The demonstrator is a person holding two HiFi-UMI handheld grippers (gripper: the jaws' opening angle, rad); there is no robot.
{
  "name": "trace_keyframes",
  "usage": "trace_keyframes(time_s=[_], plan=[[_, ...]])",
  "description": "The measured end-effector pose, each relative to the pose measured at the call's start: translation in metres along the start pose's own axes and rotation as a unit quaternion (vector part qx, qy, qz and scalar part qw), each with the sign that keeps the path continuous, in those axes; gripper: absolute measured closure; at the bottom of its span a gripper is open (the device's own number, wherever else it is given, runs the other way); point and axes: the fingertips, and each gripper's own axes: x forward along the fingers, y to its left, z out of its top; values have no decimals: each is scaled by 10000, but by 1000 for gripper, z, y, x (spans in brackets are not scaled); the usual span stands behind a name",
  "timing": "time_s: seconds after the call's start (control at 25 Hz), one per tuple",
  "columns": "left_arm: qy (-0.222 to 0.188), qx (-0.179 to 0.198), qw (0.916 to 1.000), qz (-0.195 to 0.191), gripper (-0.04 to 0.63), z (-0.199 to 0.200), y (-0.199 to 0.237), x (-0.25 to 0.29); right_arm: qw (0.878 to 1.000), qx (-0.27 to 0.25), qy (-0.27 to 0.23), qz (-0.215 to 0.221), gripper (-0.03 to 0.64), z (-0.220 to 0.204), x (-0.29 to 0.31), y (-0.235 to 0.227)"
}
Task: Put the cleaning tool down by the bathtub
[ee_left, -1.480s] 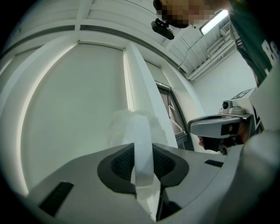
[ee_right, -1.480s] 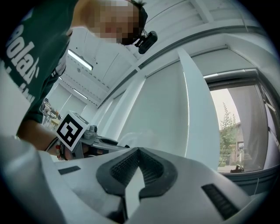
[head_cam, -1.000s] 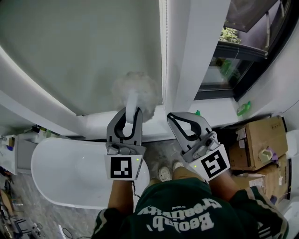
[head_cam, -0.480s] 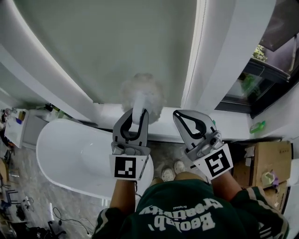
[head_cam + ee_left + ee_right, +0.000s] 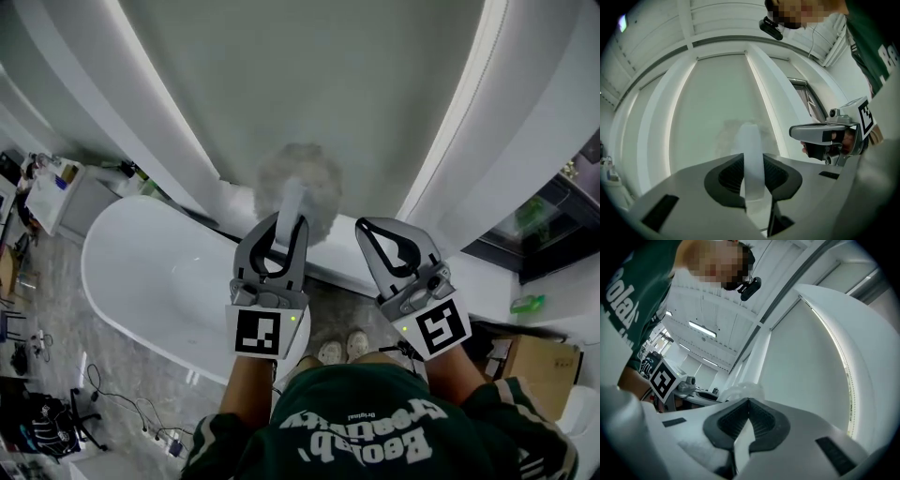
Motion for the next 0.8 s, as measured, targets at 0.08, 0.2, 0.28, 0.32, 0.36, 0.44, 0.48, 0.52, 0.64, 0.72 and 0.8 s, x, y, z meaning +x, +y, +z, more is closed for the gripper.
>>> trace_keyframes(time_s=[0.08, 0.2, 0.28, 0.32, 0.36, 0.44, 0.48, 0.52, 0.64, 0.72, 0.8], plan=[[67, 18, 9999, 119, 505, -2, 8, -4, 9999, 15, -62, 131, 601, 1, 8, 4], [142, 29, 9994, 308, 505, -7, 21, -9, 9994, 43, -170, 297, 601, 3, 20, 11], [185, 15, 9989, 430, 505, -9, 27, -13, 9989, 49, -208, 412, 601, 3, 25, 14], [205, 13, 9986, 490, 503, -10, 29, -15, 9987, 59, -224, 464, 601, 3, 26, 16], [218, 13, 9982, 550, 503, -9, 30, -17, 9983, 80, -253, 510, 601, 3, 27, 16], [225, 13, 9976, 655, 503, -8, 30, -21, 9976, 160, -336, 589, 601, 3, 27, 17], [230, 20, 9973, 692, 503, -7, 29, -23, 9972, 211, -370, 618, 601, 3, 27, 18], [245, 33, 9971, 721, 503, -7, 29, -25, 9969, 256, -393, 638, 601, 2, 28, 18], [334, 45, 9962, 803, 503, -9, 29, -31, 9960, 336, -443, 699, 601, 2, 30, 20], [383, 12, 9955, 870, 503, -10, 31, -35, 9954, 386, -469, 745, 601, 1, 33, 23], [423, -4, 9947, 937, 503, -13, 33, -37, 9946, 444, -495, 802, 601, -1, 35, 26]])
